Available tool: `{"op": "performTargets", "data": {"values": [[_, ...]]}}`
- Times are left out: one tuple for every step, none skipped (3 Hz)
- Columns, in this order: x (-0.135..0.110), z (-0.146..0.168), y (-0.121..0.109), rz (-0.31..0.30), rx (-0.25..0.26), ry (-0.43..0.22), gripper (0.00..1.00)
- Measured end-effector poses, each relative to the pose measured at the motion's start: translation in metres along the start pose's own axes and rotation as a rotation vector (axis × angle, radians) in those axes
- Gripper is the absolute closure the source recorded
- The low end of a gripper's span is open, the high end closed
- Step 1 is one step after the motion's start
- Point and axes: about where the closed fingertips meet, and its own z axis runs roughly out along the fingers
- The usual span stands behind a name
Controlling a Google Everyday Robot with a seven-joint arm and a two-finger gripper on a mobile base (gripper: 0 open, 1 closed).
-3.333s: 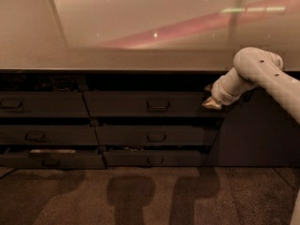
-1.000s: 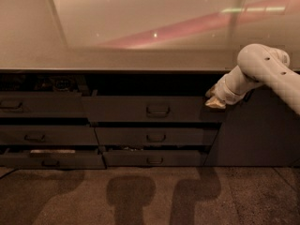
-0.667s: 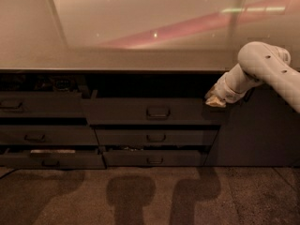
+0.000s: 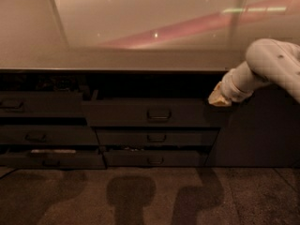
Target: Open top drawer
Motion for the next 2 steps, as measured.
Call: {"op": "performTargets", "data": {"values": [[0.0020, -0.0032, 0.0157, 0.002, 0.038, -0.026, 1.00], [0.0023, -0.0027, 0.0159, 0.003, 0.037, -0.026, 1.00]]}}
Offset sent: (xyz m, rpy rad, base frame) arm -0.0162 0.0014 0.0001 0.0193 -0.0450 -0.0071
